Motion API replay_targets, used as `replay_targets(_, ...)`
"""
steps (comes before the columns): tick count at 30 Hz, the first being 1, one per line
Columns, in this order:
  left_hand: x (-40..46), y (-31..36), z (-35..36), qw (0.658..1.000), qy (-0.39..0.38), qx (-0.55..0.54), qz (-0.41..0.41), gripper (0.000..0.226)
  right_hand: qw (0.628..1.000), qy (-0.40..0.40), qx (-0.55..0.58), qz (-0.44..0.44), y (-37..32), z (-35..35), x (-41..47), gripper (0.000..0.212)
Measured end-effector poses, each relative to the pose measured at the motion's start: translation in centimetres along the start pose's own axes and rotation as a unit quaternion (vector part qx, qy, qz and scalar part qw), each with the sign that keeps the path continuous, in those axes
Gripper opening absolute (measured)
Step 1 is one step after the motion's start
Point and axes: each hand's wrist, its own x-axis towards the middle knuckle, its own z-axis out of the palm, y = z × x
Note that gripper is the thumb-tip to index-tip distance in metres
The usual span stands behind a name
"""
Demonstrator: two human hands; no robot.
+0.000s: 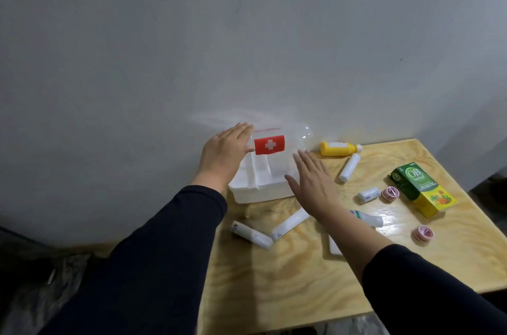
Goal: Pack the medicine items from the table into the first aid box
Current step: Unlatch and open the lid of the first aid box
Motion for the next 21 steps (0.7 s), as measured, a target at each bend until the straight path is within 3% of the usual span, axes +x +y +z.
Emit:
replay_targets(6,2.0,-0.3,-0.4,0.999,0.007,0.014,-0.028,0.052,0.989,-0.125,-0.012,0.084,0.3,1.3,2.3,0.086)
replay_targets(12,3.6,-0.2,-0.2,0.992,-0.010,0.088,-0.090,0.059,0.990,-0.118,-0.005,0.076,0.5,1.7,1.8,0.087)
replay_targets(16,4.6,0.5,-0.3,0.987,-0.013,0.095,-0.127,0.073,0.990,-0.113,-0.002,0.081,0.4,1.7,1.4,0.087)
replay_targets(21,4.9,0.9,-0.6,0.986,-0.016,0.086,-0.141,0.072,0.990,-0.112,-0.003,0.081,0.5,1.6,1.1,0.087)
